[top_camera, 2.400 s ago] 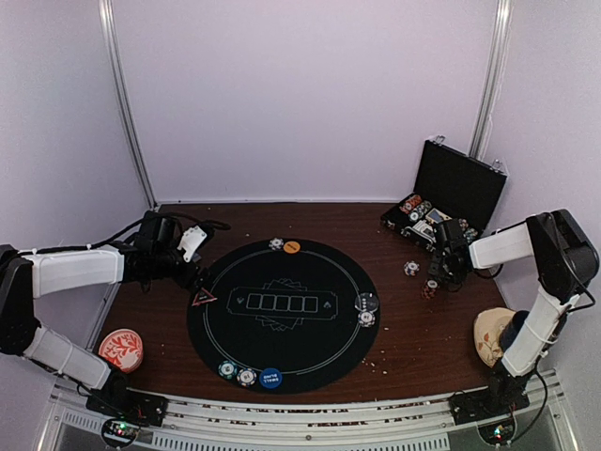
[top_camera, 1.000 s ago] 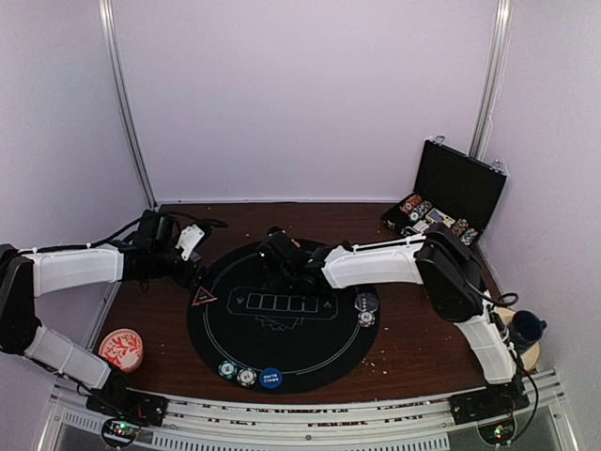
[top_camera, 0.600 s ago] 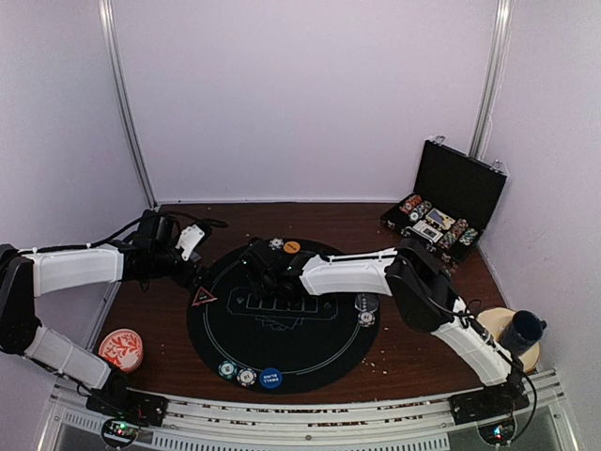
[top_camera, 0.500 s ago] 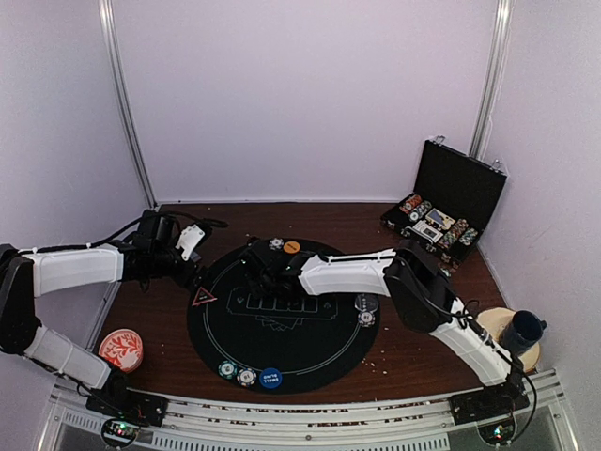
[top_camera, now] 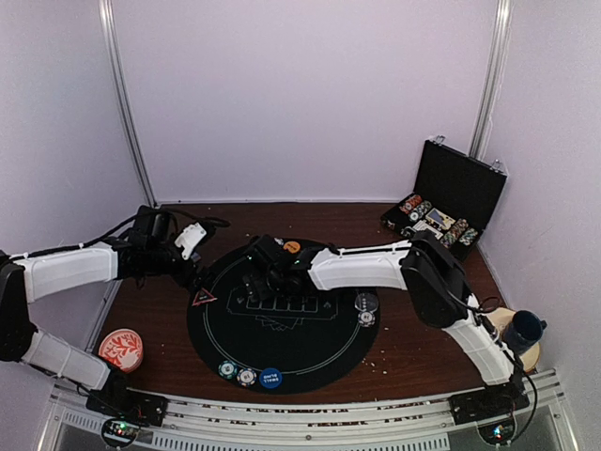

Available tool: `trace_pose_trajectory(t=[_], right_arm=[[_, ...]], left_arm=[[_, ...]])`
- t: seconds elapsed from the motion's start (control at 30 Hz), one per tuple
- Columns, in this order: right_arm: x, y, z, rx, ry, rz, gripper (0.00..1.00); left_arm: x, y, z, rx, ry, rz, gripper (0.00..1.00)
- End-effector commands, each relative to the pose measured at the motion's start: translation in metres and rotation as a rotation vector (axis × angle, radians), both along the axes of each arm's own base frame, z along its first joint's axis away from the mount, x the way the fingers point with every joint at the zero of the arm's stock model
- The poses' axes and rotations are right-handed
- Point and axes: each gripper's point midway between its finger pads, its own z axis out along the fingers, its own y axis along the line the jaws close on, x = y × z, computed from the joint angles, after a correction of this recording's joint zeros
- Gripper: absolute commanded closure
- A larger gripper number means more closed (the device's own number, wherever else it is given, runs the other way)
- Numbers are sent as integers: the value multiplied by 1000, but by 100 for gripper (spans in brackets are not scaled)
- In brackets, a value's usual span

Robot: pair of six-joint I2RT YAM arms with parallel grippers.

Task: Distribute texas hold em gaming equipment
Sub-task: Place the poker chips pile on the poker table mat.

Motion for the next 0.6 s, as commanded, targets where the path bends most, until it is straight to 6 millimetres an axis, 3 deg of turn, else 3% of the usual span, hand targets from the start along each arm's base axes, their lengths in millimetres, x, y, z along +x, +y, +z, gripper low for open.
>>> trace_pose_trajectory(t=[0.0, 0.13, 0.33, 0.47, 0.57], right_arm=[[-7, -28, 100, 79, -72, -15, 0], [-19, -79, 143, 79, -113, -71, 0], [-35, -175, 171, 31, -190, -214, 0], [-46, -215, 161, 2, -213, -278, 0], [-55, -228, 147, 2, -209, -286, 0]], left_arm=[[0, -22, 26, -56, -17, -134, 2], [-1, -44, 15, -27, 45, -202, 2], [-12, -89, -27, 78, 159, -291, 2], [-19, -118, -45, 94, 225, -350, 2], [-11, -128, -53, 98, 263, -350, 2]])
